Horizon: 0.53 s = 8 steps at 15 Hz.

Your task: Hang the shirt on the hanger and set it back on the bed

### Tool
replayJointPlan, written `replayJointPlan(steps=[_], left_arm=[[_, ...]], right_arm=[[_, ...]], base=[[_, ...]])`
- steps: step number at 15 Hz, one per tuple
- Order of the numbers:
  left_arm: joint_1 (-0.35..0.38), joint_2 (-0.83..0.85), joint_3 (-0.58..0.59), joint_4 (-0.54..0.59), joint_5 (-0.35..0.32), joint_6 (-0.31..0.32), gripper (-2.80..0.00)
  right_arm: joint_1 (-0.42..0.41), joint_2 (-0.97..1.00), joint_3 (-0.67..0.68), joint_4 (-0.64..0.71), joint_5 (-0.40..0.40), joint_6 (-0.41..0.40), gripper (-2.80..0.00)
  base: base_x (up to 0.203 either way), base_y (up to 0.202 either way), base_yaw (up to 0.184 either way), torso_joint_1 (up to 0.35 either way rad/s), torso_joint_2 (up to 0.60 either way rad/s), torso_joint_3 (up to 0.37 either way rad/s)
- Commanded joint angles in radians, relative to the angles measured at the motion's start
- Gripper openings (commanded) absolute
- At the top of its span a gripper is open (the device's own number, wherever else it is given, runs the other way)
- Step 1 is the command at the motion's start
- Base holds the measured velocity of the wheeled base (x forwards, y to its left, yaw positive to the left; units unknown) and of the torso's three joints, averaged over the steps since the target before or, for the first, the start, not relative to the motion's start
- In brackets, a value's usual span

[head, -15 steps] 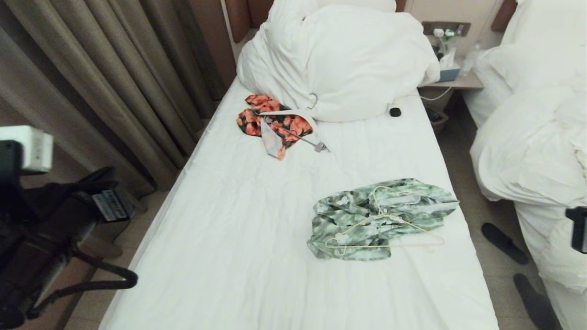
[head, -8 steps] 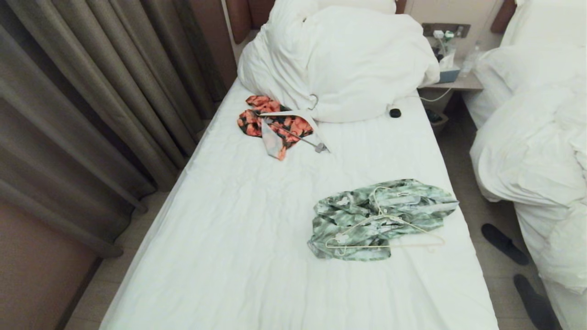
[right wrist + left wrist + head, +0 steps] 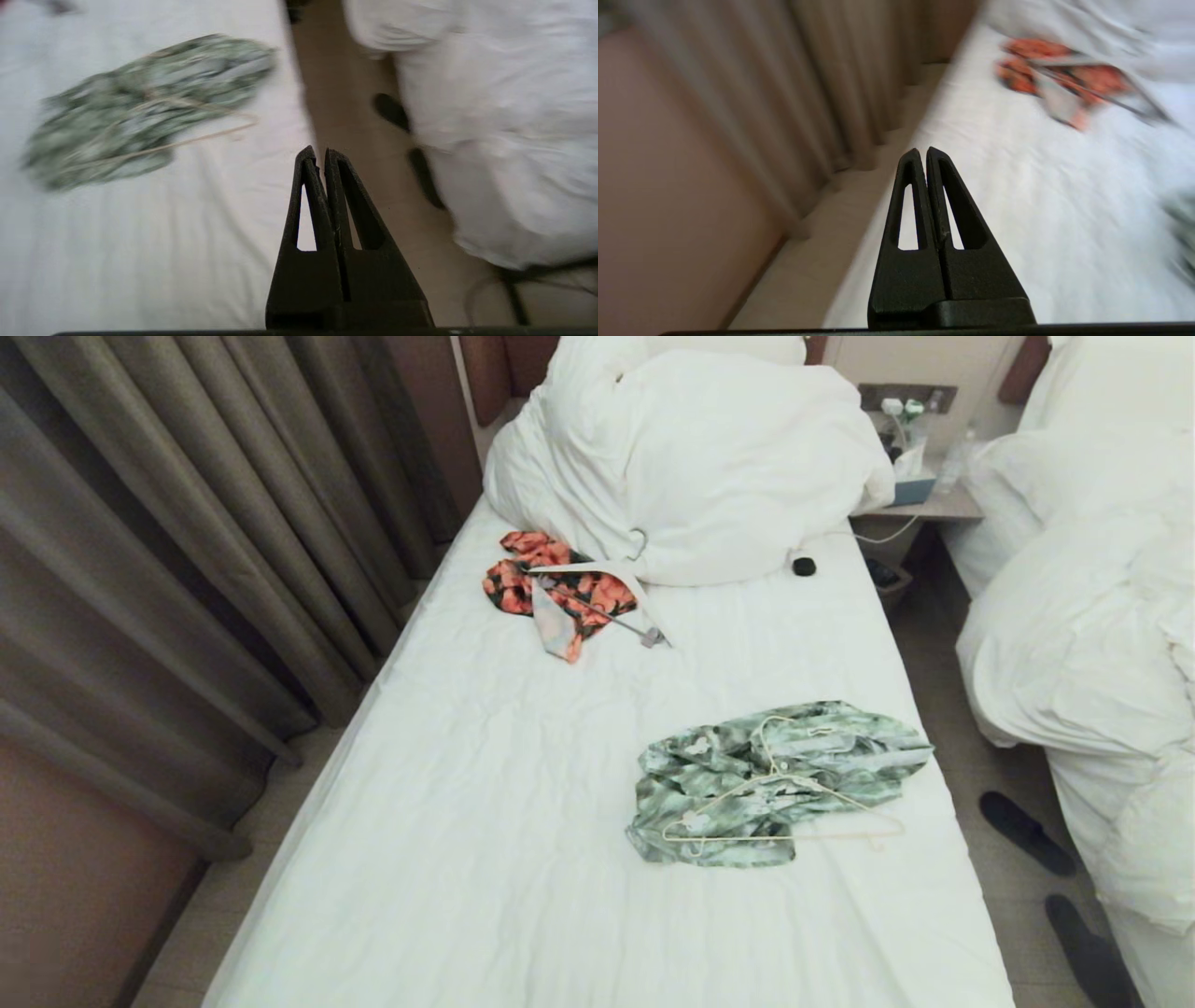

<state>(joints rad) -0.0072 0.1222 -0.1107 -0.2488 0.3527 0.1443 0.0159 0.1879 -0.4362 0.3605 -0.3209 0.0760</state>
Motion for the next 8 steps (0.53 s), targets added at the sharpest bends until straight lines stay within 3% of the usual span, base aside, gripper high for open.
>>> replayJointPlan(steps=[1, 4, 8], left_arm=[[0.007, -0.123, 0.052, 0.089, -0.098, 0.003, -2.8], [0.007, -0.122, 0.109, 0.113, -0.267, 0.0, -2.8], [0.007, -0.122, 0.111, 0.241, -0.394, -0.015, -2.8]], right_arm=[[-0.006, -0.095, 0.042, -0.001, 0.101, 0.0, -2.8], [-0.012, -0.186, 0.135, -0.006, 0.284, -0.019, -2.8], [-0.013, -0.188, 0.357, -0.206, 0.315, -0.089, -2.8]], base=[[0.0, 0.0, 0.0, 0.0, 0.0, 0.0], [0.0, 0.0, 0.0, 0.0, 0.0, 0.0], [0.0, 0.0, 0.0, 0.0, 0.0, 0.0]])
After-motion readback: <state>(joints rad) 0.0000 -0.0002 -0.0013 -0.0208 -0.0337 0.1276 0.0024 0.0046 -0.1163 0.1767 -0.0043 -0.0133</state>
